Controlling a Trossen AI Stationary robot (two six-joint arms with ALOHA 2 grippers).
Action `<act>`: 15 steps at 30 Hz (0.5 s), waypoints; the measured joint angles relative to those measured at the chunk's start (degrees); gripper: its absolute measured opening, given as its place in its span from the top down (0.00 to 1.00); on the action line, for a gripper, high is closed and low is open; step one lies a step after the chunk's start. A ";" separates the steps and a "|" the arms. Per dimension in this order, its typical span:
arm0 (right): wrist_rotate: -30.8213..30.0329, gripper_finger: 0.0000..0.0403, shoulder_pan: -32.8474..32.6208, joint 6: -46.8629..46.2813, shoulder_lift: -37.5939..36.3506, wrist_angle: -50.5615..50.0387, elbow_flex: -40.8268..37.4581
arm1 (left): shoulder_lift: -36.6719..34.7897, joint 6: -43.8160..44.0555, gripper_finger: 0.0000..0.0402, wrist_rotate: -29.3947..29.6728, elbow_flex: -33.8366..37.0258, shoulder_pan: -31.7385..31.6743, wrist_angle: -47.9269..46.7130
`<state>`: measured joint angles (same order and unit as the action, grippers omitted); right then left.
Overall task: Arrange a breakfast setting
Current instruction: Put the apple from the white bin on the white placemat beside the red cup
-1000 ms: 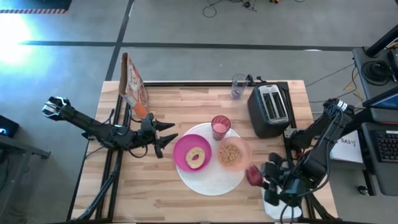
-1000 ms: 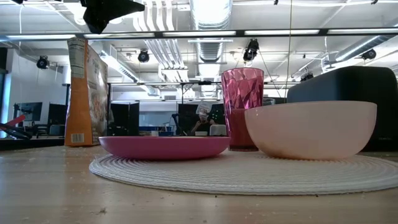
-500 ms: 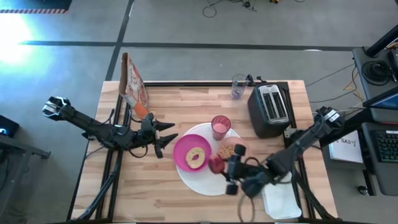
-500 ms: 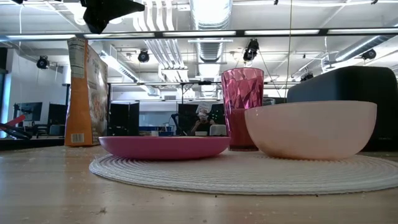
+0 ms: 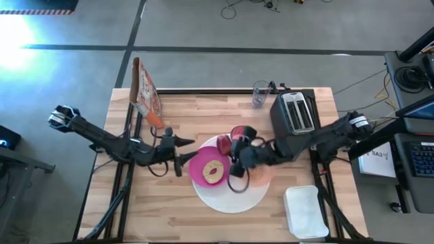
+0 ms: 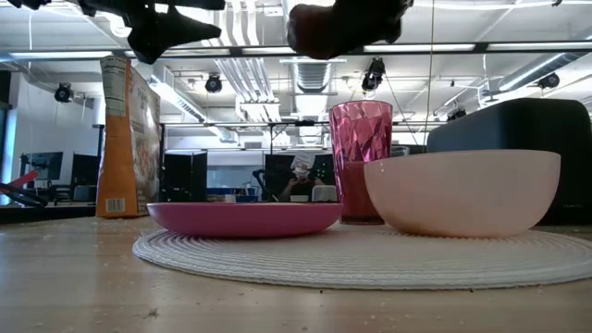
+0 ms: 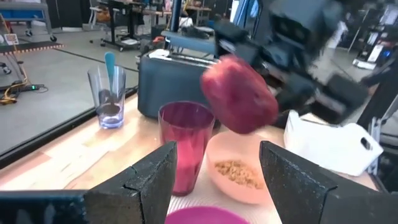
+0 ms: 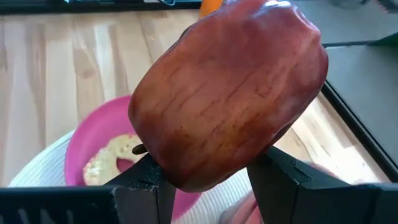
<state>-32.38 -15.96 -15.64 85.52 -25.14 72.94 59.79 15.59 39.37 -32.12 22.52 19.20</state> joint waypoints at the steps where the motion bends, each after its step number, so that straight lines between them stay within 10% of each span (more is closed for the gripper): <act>1: 1.51 0.62 1.33 0.44 0.00 -0.10 0.53 | 0.48 -0.02 0.47 0.00 0.00 0.00 0.06; 15: 13.14 0.62 11.13 10.64 1.91 1.34 4.67 | 3.80 -4.35 0.47 -0.95 0.00 0.32 1.28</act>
<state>-19.24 -4.84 -5.01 87.42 -23.80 77.60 63.59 11.24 38.42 -32.12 22.85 20.48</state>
